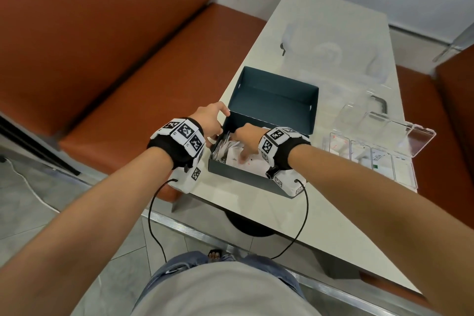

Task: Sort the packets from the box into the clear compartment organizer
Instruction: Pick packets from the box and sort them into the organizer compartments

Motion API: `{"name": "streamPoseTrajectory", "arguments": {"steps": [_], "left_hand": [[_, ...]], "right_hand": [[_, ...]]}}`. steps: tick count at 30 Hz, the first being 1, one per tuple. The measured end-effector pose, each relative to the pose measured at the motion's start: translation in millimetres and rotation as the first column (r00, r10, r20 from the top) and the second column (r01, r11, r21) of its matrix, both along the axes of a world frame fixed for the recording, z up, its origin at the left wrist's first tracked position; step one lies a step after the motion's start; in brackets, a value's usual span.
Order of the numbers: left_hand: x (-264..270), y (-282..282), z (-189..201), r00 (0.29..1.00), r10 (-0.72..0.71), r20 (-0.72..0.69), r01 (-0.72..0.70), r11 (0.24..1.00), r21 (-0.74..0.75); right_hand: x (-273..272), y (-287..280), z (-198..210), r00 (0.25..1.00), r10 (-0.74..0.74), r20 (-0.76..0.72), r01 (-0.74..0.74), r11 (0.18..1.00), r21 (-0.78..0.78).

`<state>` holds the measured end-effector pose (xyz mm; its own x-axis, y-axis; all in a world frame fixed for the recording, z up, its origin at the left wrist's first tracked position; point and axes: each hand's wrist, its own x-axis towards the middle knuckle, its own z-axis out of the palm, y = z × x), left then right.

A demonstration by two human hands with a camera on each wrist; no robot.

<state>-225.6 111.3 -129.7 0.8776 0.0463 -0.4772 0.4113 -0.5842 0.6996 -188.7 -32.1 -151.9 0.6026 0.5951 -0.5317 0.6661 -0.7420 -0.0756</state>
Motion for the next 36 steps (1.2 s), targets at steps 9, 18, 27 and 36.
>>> {"name": "streamPoseTrajectory", "arguments": {"steps": [9, 18, 27, 36], "left_hand": [[2.4, -0.5, -0.1, 1.0, -0.001, -0.008, 0.001, 1.0, 0.005], [1.4, -2.8, 2.4, 1.0, 0.008, -0.019, -0.008, 1.0, 0.01], [-3.1, -4.0, 5.1, 1.0, 0.017, -0.016, -0.017, 1.0, -0.02], [3.8, -5.6, 15.0, 0.985, -0.118, 0.129, 0.085, 0.968, 0.234]], "right_hand": [[1.6, -20.7, 15.2, 0.986, -0.053, -0.158, 0.075, 0.988, 0.137], [-5.4, -21.9, 24.9, 0.988, -0.074, -0.139, 0.106, 0.965, 0.24], [12.6, -65.6, 49.9, 0.888, -0.356, -0.29, 0.454, 0.77, 0.448], [11.1, -111.5, 63.3, 0.684, -0.443, -0.58, 0.73, 0.402, 0.553]]}}
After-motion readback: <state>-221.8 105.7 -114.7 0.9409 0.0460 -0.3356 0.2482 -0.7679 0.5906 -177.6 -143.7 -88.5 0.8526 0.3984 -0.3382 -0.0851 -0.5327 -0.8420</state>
